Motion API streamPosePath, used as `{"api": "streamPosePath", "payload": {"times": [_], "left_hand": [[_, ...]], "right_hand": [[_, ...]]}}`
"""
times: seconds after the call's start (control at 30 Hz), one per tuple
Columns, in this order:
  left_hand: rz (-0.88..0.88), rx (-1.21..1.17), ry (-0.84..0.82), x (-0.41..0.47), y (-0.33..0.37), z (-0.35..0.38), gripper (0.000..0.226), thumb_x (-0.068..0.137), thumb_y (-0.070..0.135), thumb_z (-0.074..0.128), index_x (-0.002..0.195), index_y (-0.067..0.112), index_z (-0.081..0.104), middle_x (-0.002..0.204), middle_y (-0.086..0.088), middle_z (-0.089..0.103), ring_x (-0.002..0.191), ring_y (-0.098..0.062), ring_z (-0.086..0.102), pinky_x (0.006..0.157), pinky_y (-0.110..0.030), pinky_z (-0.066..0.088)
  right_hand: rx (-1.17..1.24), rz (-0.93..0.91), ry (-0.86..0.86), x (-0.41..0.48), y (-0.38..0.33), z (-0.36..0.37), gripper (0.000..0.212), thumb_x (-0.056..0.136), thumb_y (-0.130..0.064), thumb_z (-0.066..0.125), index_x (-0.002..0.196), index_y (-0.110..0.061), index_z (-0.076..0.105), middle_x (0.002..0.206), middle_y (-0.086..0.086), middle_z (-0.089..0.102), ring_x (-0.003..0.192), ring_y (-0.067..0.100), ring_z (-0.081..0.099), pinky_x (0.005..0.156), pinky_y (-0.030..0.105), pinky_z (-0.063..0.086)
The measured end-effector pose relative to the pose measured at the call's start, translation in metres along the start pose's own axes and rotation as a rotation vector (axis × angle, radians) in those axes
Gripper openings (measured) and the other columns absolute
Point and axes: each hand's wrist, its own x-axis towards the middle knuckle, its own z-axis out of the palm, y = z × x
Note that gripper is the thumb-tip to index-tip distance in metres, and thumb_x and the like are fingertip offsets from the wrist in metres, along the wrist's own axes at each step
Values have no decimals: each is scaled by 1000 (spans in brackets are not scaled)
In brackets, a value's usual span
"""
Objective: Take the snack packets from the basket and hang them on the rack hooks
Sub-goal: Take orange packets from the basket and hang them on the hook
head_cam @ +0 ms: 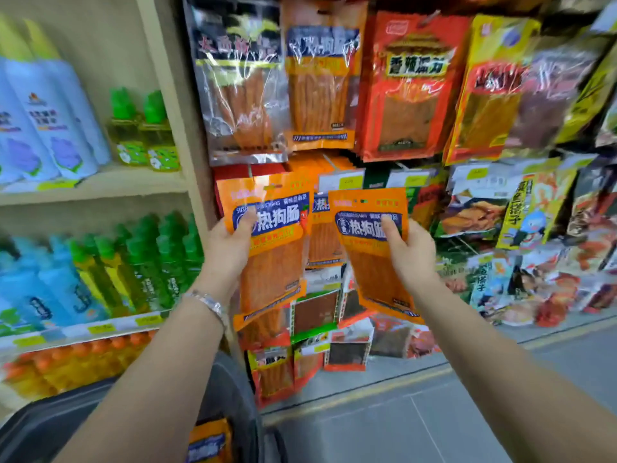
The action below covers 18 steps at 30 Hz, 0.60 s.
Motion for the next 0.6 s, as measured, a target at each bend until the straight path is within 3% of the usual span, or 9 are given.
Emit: {"api": "streamPosePath", "payload": {"times": [0.07, 0.1, 0.2, 0.27, 0.4, 0.5, 0.6], "left_hand": [[18, -52, 83, 8, 15, 18, 28, 92, 39, 57, 68, 26, 58, 55, 20, 62, 55, 7, 57, 57, -14, 47], [20, -81, 127, 12, 22, 25, 31, 91, 42, 58, 65, 24, 56, 56, 17, 61, 54, 5, 57, 57, -17, 46], [79, -112, 253, 22, 49, 39, 36, 86, 49, 61, 61, 26, 52, 52, 18, 57, 43, 14, 49, 49, -10, 42], [123, -134, 265, 28, 66, 42, 31, 86, 45, 62, 60, 27, 59, 52, 21, 61, 48, 14, 55, 55, -16, 47], [141, -206, 222, 42, 95, 44, 12, 80, 34, 67, 71, 26, 66, 76, 5, 73, 75, -17, 71, 72, -39, 57], [178, -224, 188, 56, 112, 47, 12, 73, 34, 70, 67, 24, 67, 67, 8, 72, 63, -11, 69, 56, -27, 54], [182, -243, 126, 72, 124, 56, 15, 73, 36, 72, 72, 22, 67, 68, 8, 73, 60, -10, 69, 50, -23, 51]], "right_hand": [[20, -70, -1, 29, -4, -15, 37, 97, -38, 47, 88, -5, 61, 80, 13, 64, 78, 30, 58, 65, 38, 38], [49, -106, 0, 43, -9, -22, 35, 97, -38, 48, 96, -6, 63, 84, 7, 65, 81, 27, 59, 68, 35, 39], [156, -220, 7, 86, -34, -39, 16, 97, -32, 50, 104, -23, 61, 88, -17, 60, 80, -1, 54, 62, 6, 36], [230, -260, 28, 111, -53, -45, 4, 96, -27, 53, 95, -29, 57, 85, -22, 56, 73, -5, 54, 62, 0, 35], [342, -271, 41, 157, -83, -44, 5, 92, -29, 56, 88, -27, 59, 82, -13, 61, 78, 6, 58, 68, 19, 43], [426, -294, 57, 187, -104, -32, 9, 92, -26, 57, 84, -22, 59, 77, -8, 59, 68, 1, 53, 63, 17, 40], [513, -244, 70, 212, -119, -17, 17, 92, -29, 58, 75, -24, 55, 77, 5, 60, 68, 7, 50, 65, 27, 40]]}}
